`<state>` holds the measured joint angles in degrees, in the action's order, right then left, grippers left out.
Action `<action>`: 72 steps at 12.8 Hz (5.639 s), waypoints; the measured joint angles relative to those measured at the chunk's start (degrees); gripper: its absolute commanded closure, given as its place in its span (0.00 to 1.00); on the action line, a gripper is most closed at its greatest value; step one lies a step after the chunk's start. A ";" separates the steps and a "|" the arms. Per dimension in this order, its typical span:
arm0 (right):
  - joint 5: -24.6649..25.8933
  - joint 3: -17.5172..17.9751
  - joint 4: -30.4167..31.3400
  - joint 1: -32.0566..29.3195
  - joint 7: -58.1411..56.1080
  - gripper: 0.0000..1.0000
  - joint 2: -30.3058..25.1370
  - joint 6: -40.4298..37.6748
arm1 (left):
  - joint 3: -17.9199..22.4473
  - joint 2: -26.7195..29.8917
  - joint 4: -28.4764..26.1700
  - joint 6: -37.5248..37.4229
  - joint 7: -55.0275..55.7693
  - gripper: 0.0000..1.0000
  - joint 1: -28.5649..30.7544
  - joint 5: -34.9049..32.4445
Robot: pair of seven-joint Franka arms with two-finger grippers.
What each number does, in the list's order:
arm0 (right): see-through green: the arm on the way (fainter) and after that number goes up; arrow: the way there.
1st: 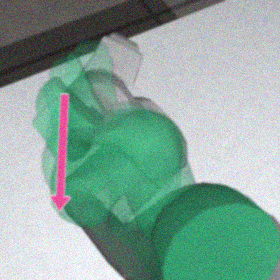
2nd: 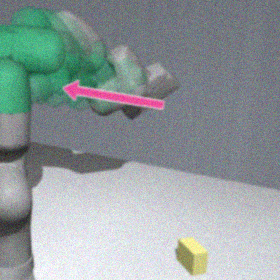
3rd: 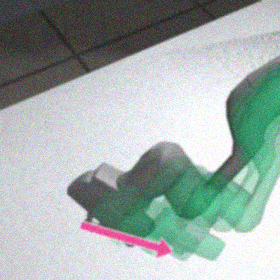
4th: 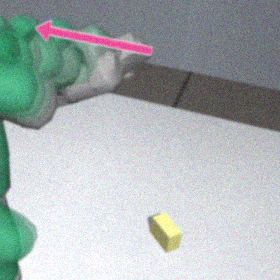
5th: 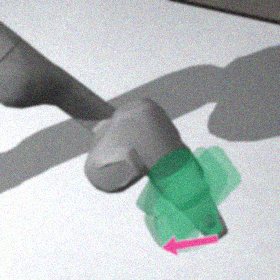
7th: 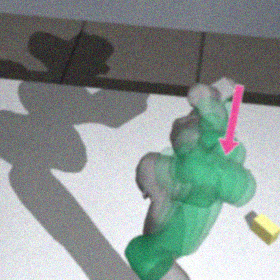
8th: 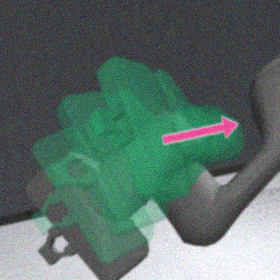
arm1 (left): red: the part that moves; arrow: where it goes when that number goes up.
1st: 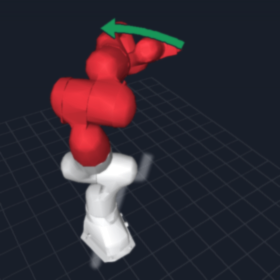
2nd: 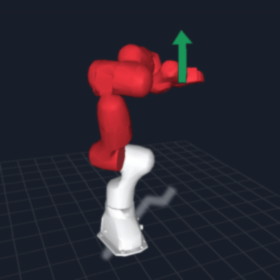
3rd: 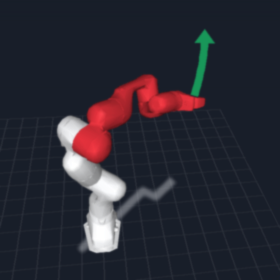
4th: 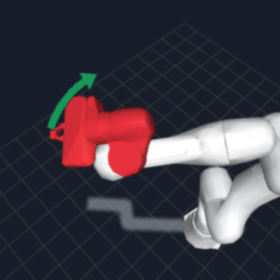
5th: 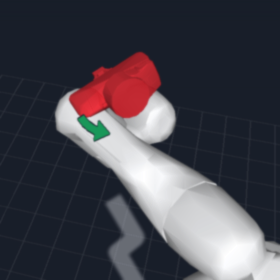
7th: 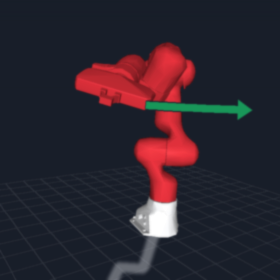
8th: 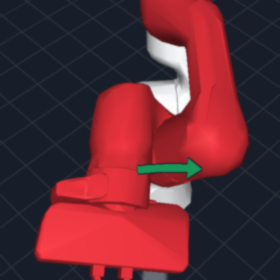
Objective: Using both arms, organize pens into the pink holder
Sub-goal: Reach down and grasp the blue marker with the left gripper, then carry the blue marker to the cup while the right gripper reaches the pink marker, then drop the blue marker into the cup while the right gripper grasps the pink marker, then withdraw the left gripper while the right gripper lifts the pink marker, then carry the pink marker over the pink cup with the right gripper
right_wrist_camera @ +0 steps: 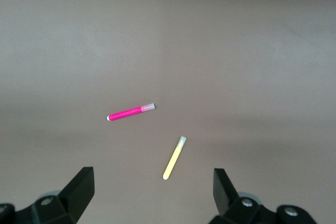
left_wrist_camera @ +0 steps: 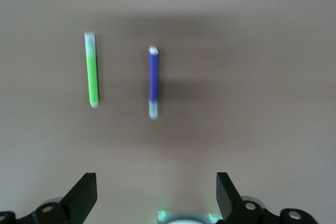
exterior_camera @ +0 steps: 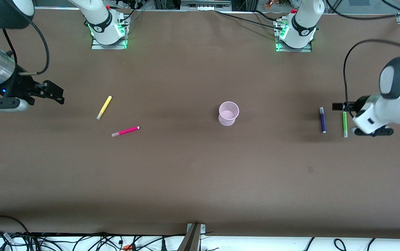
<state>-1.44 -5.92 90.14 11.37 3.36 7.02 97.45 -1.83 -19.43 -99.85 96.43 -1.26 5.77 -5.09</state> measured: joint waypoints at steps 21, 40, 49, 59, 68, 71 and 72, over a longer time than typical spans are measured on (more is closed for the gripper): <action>-13.60 0.63 5.03 9.16 56.10 0.06 30.18 24.28 | -0.62 -7.43 -23.06 47.56 -4.96 1.00 3.10 -4.38; -18.69 0.35 5.57 9.48 57.22 0.32 33.88 22.36 | -29.53 -6.85 -5.31 25.15 -74.94 1.00 3.75 53.51; -18.69 -0.74 10.26 9.29 53.96 0.32 30.99 25.82 | -30.07 -7.16 -6.67 35.65 -85.31 0.74 -5.36 51.48; -20.10 0.17 12.44 9.32 53.86 0.71 30.53 29.49 | -30.00 0.58 -9.75 24.00 -70.03 0.00 0.16 46.93; -20.41 0.46 13.03 9.38 51.29 0.96 29.52 29.37 | -29.41 2.25 5.92 5.10 -24.61 0.00 7.61 2.27; -23.82 1.05 12.35 9.46 50.90 0.96 27.41 24.59 | -27.56 2.74 15.01 -4.78 -17.61 0.00 8.32 -3.98; -27.04 1.18 11.55 9.53 50.85 0.96 26.34 21.37 | -27.01 2.86 17.86 -8.28 -16.81 0.00 8.52 -4.26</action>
<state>-28.48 -4.74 101.69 20.90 54.21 33.36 118.83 -28.83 -16.57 -81.99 88.15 -18.08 14.29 -9.35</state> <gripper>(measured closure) 0.824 0.000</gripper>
